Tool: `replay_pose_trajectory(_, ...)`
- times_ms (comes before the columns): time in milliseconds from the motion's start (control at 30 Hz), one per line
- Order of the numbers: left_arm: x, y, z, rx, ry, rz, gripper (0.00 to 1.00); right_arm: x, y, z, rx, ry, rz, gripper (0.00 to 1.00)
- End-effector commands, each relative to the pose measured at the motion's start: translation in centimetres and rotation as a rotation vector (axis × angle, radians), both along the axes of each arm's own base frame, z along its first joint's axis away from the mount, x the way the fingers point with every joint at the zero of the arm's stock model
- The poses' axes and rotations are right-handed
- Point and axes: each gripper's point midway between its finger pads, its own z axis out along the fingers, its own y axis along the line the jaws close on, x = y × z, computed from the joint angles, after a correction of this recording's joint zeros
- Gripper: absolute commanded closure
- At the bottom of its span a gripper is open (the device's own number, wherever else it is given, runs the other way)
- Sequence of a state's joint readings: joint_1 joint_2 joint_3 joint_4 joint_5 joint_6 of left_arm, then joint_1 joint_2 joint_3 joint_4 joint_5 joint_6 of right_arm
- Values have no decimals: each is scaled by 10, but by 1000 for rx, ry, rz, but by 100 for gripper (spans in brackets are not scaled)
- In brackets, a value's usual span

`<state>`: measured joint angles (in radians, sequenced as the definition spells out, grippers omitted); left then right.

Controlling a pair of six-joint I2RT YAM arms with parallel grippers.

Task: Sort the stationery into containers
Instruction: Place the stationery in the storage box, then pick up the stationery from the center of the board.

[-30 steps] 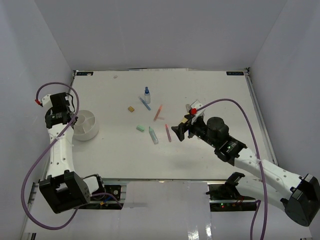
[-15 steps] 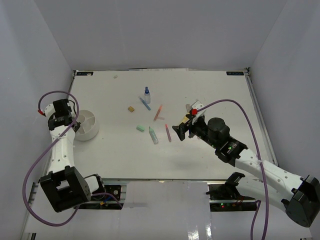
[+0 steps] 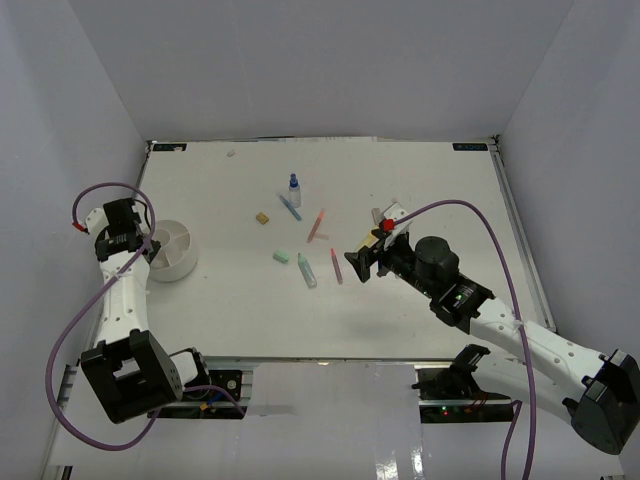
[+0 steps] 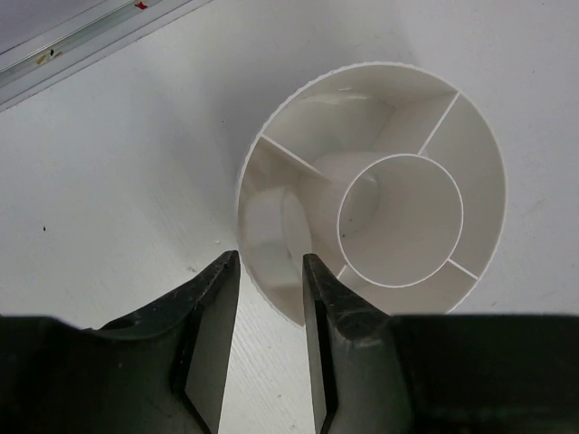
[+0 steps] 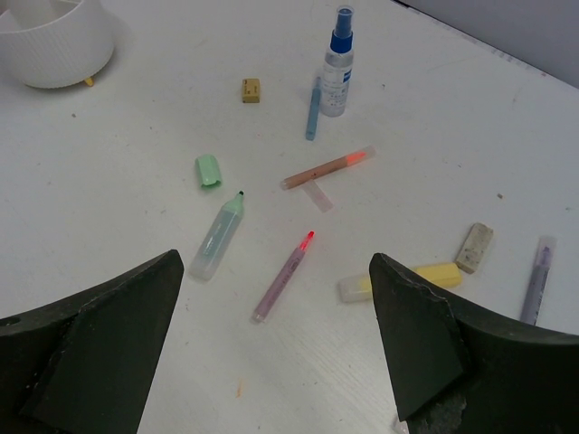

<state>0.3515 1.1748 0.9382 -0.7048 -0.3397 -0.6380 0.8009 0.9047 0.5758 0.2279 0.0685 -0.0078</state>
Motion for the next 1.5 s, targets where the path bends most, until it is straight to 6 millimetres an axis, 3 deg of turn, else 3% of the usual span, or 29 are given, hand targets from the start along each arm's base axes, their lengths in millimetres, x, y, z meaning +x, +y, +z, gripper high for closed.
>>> replay_pose_trajectory(0,3,1,2,-9,-32,10,55,2,3,15,38,-48,2,10)
replay_pose_trajectory(200,3,-2,0,-27,-33,7,47,2,4,15,42,-49,6,10)
replay_pose_trajectory(300,6,-3,13,-29,-56,-13,46,1,4,15,43,-50,6,10)
replay_pose_trajectory(400,21,-16,41,-52,-140,-105,41,1,5,13,40,-42,9,10)
replay_pose_trajectory(600,52,-66,82,-143,-277,-313,28,2,8,9,33,-30,16,10)
replay_pose_trajectory(667,66,-94,96,-110,-281,-392,24,3,8,7,26,-23,16,10)
replay_pose_trajectory(700,72,-122,100,-113,-281,-456,23,4,9,5,22,-19,15,10)
replay_pose_trajectory(733,78,-128,98,-101,-262,-456,22,3,9,5,19,-18,16,10)
replay_pose_trajectory(800,88,-167,104,-127,-275,-522,21,4,9,3,16,-14,13,10)
replay_pose_trajectory(867,100,-182,90,-116,-240,-524,19,5,8,2,14,-12,10,10)
replay_pose_trajectory(933,108,-209,76,-120,-214,-559,17,5,8,1,11,-10,7,10)
replay_pose_trajectory(967,118,-218,59,-114,-171,-561,17,6,8,1,11,-10,4,10)
replay_pose_trajectory(1033,126,-245,42,-124,-145,-585,16,6,8,-1,8,-7,4,10)
replay_pose_trajectory(1067,133,-250,20,-126,-93,-578,16,6,8,-2,5,-5,2,10)
replay_pose_trajectory(1100,138,-259,17,-130,-91,-580,16,7,8,-3,2,-2,-2,10)
replay_pose_trajectory(1267,160,-271,-22,-153,-46,-521,19,8,8,-6,-5,4,-4,10)
replay_pose_trajectory(1300,163,-273,-37,-152,-16,-513,19,8,8,-7,-6,5,-4,10)
replay_pose_trajectory(1467,183,-275,-56,-131,5,-481,23,10,8,-8,-10,8,-7,10)
